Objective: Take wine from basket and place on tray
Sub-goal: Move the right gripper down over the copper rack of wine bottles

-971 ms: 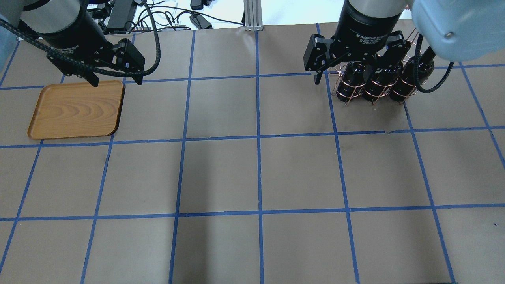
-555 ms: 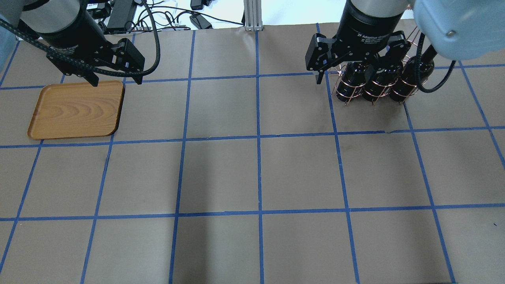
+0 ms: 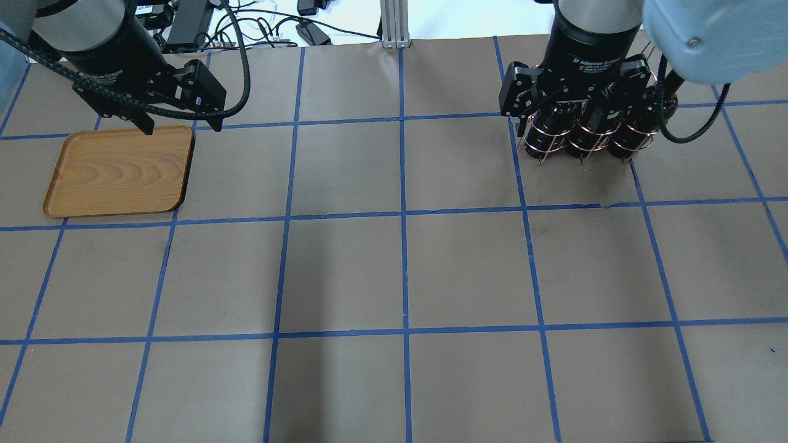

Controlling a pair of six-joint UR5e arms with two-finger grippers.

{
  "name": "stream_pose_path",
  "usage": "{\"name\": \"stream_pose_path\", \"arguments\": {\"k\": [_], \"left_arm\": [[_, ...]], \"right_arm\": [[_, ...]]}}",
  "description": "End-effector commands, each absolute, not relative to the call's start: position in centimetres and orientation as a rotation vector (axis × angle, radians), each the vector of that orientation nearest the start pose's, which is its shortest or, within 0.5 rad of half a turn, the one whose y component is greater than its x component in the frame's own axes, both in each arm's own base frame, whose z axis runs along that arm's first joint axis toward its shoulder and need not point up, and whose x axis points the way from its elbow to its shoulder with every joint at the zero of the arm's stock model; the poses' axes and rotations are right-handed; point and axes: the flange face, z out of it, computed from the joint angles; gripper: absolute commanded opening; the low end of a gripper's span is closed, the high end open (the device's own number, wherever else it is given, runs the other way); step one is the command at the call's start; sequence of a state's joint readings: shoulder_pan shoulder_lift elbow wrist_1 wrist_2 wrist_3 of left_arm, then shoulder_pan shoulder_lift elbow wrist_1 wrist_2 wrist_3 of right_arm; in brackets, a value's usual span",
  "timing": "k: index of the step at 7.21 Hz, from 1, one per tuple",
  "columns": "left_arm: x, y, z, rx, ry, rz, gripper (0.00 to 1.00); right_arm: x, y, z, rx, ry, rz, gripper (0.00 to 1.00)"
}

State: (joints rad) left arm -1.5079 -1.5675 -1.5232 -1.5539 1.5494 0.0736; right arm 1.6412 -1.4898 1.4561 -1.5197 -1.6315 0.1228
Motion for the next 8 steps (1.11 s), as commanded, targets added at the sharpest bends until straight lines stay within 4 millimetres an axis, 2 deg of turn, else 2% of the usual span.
{"name": "stream_pose_path", "arguments": {"k": [1,2,3,4,6,8], "left_arm": [[-10.4,-50.5,51.4,0.018,3.155,-0.106,1.00],[-10.4,-50.5,51.3,0.018,3.157,-0.104,1.00],[-10.4,-50.5,51.3,0.018,3.157,-0.104,1.00],[-10.4,-50.7,51.1,0.008,3.156,-0.096,1.00],[-10.4,-50.6,51.2,0.016,3.157,-0.099,1.00],[-10.4,-50.6,51.2,0.018,3.157,-0.099,1.00]], "right_arm": [[10.3,-57.3,47.0,0.101,3.202,-0.087,1.00],[7.5,-59.5,46.1,0.065,3.195,-0.128,0.99],[4.3,-61.2,45.4,0.095,3.138,-0.162,0.99],[1.5,-62.3,45.1,0.035,3.135,-0.169,0.97],[0.6,-64.6,44.5,0.006,3.145,-0.170,0.92],[0.3,-65.7,42.3,0.007,3.145,-0.136,0.86]]}}
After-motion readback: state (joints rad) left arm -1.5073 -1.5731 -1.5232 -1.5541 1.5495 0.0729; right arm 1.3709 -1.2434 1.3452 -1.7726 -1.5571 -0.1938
